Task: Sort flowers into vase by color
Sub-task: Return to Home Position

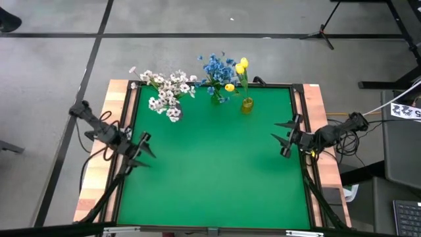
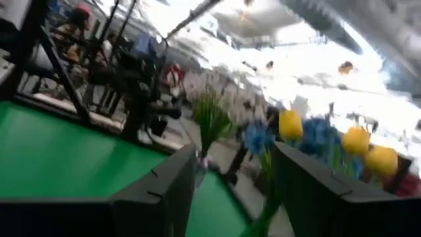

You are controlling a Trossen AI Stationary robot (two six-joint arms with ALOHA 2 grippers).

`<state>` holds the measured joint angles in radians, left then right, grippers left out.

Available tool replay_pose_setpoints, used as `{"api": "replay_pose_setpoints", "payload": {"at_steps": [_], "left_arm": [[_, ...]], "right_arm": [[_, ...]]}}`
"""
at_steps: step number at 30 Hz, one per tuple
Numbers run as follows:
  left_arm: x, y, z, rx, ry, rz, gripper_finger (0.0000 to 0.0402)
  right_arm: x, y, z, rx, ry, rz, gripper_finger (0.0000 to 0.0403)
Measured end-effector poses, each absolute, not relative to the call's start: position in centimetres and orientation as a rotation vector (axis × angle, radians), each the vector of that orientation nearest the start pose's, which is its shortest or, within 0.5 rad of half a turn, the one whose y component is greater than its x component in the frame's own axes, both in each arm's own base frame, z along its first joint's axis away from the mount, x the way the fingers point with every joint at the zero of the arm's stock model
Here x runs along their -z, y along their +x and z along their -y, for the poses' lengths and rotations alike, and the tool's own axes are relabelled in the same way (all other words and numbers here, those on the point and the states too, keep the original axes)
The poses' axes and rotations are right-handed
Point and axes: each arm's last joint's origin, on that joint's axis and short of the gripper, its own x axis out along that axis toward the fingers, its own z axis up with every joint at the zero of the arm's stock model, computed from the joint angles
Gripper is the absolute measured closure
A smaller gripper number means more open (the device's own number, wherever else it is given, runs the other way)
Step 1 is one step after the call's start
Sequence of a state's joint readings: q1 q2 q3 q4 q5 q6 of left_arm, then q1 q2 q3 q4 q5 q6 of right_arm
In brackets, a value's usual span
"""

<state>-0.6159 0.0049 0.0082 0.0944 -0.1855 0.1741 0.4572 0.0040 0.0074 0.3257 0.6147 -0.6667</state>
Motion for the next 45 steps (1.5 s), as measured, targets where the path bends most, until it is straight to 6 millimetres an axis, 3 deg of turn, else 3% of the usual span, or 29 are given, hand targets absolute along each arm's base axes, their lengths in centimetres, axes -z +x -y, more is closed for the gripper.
{"api": "replay_pose_setpoints", "payload": {"at_steps": [5, 11, 17, 23, 29, 36, 42, 45], "left_arm": [[-17.2, 8.8, 4.1, 0.353, 0.123, 0.094, 0.0219], [-17.2, 9.3, 2.9, 0.33, 0.123, 0.085, 0.0219], [-17.0, 9.6, 1.3, 0.248, 0.066, 0.049, 0.0219], [-17.2, 9.6, -0.1, 0.236, 0.014, 0.06, 0.0219], [-17.3, 9.4, -0.9, 0.293, -0.015, 0.062, 0.0219], [-17.2, 9.0, -1.0, 0.455, -0.059, 0.041, 0.0219], [-17.9, 8.7, -1.3, 0.516, -0.094, 0.072, 0.0219], [-17.9, 8.7, -1.4, 0.506, -0.098, 0.07, 0.0219]], "right_arm": [[-20.2, 8.9, -1.8, 0.144, -0.591, 0.348, 0.0205], [-19.5, 10.2, -0.4, 0.219, -0.578, 0.232, 0.0205], [-18.4, 11.4, 0.4, 0.118, -0.531, 0.134, 0.0205], [-17.8, 11.9, 0.4, -0.036, -0.37, 0.113, 0.0205], [-20.1, 10.9, 0.2, -0.054, -0.343, 0.336, 0.0205], [-22.5, 8.3, 0.4, 0.129, -0.404, 0.558, 0.0205], [-23.2, 7.8, 0.3, 0.07, -0.376, 0.559, 0.0205], [-23.1, 8.1, 0.3, 0.072, -0.367, 0.425, 0.0205]]}}
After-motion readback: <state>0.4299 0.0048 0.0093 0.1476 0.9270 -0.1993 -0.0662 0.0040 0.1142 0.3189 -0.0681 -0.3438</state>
